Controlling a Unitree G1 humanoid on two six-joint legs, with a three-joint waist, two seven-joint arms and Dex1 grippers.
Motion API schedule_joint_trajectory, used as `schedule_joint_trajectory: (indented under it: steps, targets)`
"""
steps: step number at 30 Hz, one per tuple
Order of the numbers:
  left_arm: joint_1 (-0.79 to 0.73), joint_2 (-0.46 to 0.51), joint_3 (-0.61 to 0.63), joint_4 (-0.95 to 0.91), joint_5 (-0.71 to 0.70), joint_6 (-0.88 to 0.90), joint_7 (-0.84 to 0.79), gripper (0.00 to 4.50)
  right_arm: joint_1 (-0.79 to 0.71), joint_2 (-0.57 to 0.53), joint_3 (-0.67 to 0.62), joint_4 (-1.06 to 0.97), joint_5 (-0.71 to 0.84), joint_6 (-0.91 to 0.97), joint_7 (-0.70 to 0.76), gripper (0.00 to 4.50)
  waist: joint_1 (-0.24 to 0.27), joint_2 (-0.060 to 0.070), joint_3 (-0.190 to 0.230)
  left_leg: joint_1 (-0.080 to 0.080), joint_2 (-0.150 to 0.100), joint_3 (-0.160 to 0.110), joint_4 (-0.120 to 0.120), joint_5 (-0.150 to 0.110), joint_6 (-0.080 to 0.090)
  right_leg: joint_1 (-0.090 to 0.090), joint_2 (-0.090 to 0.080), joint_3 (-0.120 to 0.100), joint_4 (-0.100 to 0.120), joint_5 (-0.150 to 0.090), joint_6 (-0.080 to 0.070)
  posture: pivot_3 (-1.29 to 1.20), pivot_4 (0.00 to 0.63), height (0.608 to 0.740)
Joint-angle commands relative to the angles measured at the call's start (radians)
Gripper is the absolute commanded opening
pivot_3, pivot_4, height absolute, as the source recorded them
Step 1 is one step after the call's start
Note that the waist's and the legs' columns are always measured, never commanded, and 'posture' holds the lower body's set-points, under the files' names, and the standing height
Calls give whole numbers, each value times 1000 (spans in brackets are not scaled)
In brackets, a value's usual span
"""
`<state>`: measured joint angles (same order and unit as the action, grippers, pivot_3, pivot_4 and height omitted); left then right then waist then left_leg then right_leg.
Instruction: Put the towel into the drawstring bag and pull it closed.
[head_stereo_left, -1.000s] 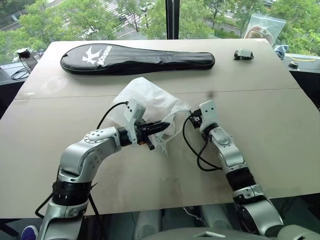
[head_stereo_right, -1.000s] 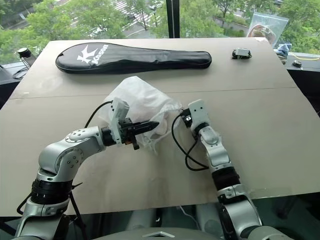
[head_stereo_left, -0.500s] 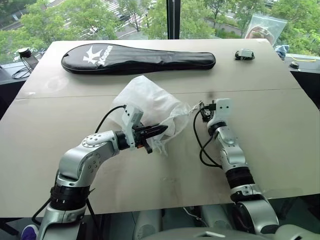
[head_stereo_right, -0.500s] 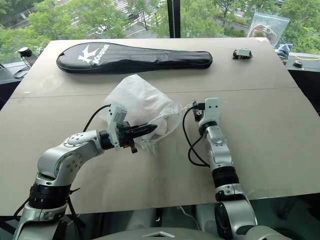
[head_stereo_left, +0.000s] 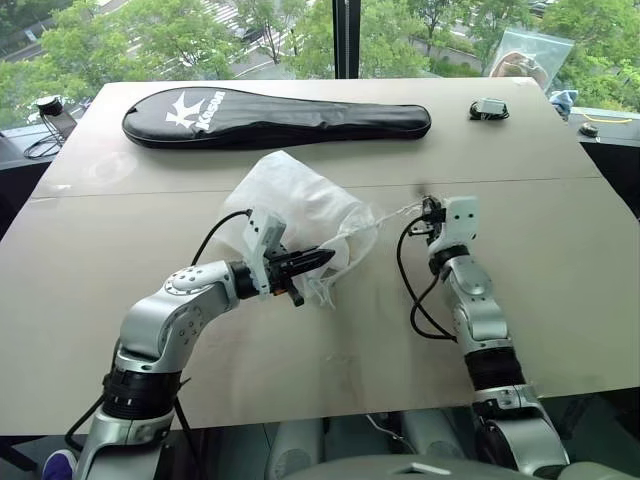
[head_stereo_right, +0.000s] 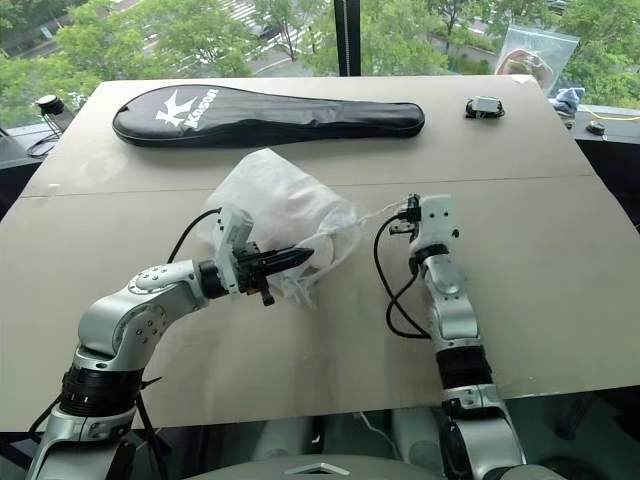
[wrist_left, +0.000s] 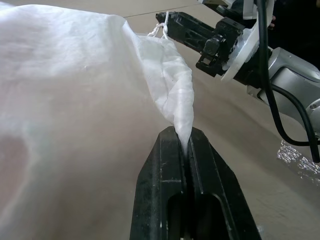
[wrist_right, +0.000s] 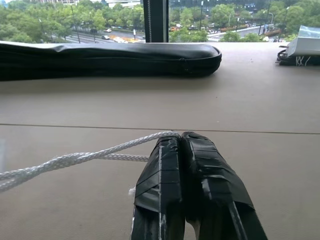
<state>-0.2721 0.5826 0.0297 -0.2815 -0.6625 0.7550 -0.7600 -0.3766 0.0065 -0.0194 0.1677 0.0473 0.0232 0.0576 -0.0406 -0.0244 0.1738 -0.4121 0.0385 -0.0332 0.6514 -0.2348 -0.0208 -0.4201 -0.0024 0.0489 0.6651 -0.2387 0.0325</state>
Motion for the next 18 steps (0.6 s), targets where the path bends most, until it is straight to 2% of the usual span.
schedule_joint_trajectory:
  steps: [1,6,8,11,14,17,18]
  targets:
    - [-42,4,30,14,3,-21,-4,0,34,-4,-37,-158,27,58,-32,71,0,0,0,0,0,0,0,0,0,0,0,0,0,0,0,0,150,740]
    - [-131,45,47,138,46,-73,-51,0,133,-2,8,-397,53,196,-11,71,4,0,0,0,0,-1,0,0,0,0,0,-1,0,0,0,0,150,740]
    - [-169,65,66,195,22,-66,-100,0,170,-18,43,-484,64,253,20,71,0,0,0,0,0,0,0,0,0,0,0,-1,0,0,0,0,150,740]
    - [-210,86,79,231,12,-75,-156,852,200,-55,86,-558,90,331,82,0,-2,0,0,0,0,0,0,0,0,0,1,0,0,0,0,0,150,740]
    - [-204,97,116,207,-7,-69,-173,2244,211,-85,111,-581,101,362,118,0,-1,0,0,0,0,0,0,0,0,0,0,0,0,0,0,0,150,740]
    - [-116,134,161,125,-86,-13,-236,3664,209,-95,109,-582,104,374,126,0,-5,0,0,0,0,0,0,0,0,0,0,0,0,0,0,0,150,740]
    - [-66,154,171,99,-98,-4,-260,3664,206,-97,109,-580,103,375,127,0,-5,0,0,0,0,1,0,0,0,0,1,1,0,0,0,0,150,740]
